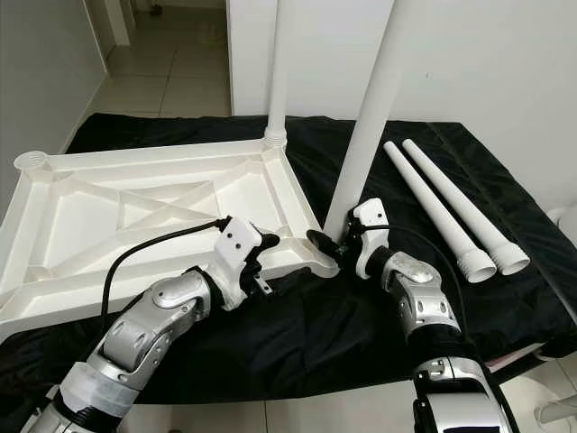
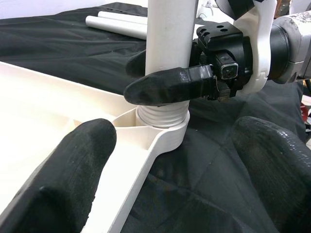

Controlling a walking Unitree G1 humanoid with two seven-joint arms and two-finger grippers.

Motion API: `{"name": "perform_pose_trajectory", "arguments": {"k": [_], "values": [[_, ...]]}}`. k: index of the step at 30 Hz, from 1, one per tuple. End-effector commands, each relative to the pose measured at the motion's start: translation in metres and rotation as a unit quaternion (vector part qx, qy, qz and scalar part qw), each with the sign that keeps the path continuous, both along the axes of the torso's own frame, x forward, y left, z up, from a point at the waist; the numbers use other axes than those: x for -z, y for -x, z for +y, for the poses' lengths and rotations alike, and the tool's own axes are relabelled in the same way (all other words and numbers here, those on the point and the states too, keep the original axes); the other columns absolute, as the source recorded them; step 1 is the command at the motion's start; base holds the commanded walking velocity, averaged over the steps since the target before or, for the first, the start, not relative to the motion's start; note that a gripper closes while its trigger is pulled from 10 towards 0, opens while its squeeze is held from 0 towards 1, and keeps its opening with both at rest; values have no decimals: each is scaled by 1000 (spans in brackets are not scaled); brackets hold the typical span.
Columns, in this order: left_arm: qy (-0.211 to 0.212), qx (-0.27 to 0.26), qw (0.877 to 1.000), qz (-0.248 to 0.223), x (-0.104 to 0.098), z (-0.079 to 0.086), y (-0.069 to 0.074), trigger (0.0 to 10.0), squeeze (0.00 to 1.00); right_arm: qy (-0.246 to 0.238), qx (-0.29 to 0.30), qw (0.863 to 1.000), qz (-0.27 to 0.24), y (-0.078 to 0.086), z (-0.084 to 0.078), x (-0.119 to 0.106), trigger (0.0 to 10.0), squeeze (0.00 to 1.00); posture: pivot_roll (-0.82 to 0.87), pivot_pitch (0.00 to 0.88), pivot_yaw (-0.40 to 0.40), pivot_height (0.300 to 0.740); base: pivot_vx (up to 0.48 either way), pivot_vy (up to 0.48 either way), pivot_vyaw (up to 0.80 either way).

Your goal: Building children table

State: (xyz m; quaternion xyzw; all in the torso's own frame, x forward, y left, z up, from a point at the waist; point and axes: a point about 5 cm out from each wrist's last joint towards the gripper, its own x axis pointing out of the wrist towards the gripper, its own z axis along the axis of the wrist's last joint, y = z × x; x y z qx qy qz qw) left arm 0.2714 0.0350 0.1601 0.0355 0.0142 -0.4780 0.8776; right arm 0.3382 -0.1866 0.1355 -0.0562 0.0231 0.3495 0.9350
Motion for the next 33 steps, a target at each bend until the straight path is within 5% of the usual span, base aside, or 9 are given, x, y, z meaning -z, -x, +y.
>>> {"name": "perform_pose_trajectory", "arguments": {"k": [1,3,4,13,21,27,31,33], "values": [[-5,29,1000,-5,-2,-4,3,10000,0,8,2,1000,18,2,-3,9,0,0,5,0,-54,740,0,0,0],[-5,29,1000,-5,-2,-4,3,10000,0,8,2,1000,18,2,-3,9,0,0,5,0,-54,740,0,0,0],[-5,28,1000,-5,-3,-4,3,10000,0,2,5,1000,20,3,-3,9,10000,0,2,0,-53,740,0,0,0],[-5,23,1000,-7,-2,-3,2,10000,0,-16,100,995,13,-5,-3,6,10000,0,0,0,-58,740,0,0,0],[-3,12,1000,-7,-2,-2,1,10000,0,-49,180,982,25,-3,15,12,10000,0,5,0,-59,740,0,0,0],[-3,11,1000,-3,0,-1,4,10000,0,-97,325,940,30,5,41,17,10000,0,9,0,-65,740,0,0,0],[-3,11,1000,-3,0,-1,5,10000,0,-94,354,930,19,8,49,17,10000,0,9,0,-65,740,0,0,0],[-5,13,1000,-3,1,-2,5,10000,0,-112,412,904,24,11,53,18,10000,0,11,0,-67,740,0,0,0]]}}
